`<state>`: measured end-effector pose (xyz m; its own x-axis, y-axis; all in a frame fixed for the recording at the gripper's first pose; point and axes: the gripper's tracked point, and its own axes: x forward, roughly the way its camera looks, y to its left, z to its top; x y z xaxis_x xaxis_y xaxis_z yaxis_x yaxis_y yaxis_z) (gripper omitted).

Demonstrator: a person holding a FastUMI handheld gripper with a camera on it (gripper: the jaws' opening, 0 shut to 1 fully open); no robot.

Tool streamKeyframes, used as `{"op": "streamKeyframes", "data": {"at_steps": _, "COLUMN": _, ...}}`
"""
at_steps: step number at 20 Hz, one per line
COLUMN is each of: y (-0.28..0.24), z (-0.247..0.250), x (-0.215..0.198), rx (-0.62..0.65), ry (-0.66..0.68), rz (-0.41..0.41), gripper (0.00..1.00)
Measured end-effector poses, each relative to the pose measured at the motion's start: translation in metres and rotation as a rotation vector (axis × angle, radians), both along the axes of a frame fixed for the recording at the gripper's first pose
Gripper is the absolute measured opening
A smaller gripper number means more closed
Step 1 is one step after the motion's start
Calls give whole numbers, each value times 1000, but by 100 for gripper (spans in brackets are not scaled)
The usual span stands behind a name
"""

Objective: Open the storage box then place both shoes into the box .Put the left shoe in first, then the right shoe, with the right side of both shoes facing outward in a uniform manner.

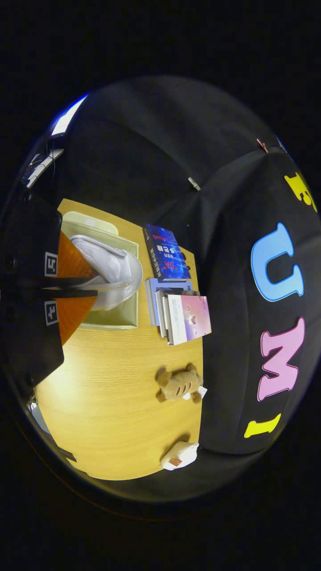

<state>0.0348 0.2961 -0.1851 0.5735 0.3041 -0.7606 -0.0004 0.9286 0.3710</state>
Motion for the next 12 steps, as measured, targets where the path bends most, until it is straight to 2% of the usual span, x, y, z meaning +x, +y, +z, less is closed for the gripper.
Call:
{"op": "streamKeyframes", "data": {"at_steps": 5, "y": 1, "z": -34, "x": -3, "rx": -99, "ry": 83, "rz": -46, "gripper": 5}}
{"op": "streamKeyframes", "data": {"at_steps": 8, "y": 6, "z": -49, "x": -10, "rx": -92, "ry": 155, "rz": -59, "gripper": 5}}
{"op": "streamKeyframes", "data": {"at_steps": 12, "y": 22, "z": -38, "x": -13, "rx": -42, "ry": 160, "rz": -15, "gripper": 18}}
